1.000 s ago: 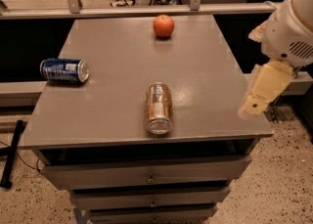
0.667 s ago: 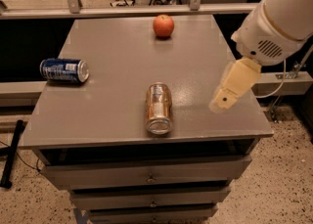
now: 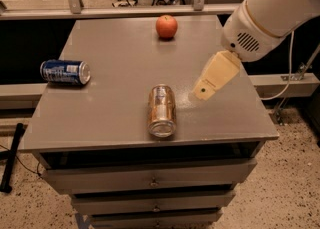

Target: Move orange can near pepsi can

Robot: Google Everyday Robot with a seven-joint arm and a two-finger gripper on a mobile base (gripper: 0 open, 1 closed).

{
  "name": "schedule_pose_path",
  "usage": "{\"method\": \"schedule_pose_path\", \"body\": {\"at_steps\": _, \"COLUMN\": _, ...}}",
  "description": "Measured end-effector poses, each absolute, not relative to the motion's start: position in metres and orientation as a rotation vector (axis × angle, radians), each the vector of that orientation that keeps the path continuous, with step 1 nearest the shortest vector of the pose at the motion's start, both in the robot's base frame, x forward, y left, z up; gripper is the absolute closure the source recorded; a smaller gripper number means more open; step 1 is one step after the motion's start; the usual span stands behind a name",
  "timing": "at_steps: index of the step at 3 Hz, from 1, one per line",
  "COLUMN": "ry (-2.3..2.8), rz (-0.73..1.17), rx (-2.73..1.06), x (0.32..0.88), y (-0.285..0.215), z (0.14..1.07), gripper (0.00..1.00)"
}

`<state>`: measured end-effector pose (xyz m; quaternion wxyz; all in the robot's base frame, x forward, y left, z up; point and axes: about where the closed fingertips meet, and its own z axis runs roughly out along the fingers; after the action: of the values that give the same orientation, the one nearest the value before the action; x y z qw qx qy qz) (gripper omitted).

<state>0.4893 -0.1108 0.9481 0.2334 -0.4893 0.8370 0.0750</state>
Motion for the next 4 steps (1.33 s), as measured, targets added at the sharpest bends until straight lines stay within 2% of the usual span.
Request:
{"method": "schedule_pose_path", "body": {"at_steps": 2, "ry": 2.341, "rz": 0.249, "rx": -1.286, "x": 0.483, "y": -0.098, "z": 0.945, "gripper": 0.00}}
{"method": "schedule_pose_path", "body": {"at_steps": 4, "ry": 2.477, "rz": 0.347, "rx": -1.107, "x": 0.479, "y": -0.038, "z": 0.934, "gripper": 0.00}}
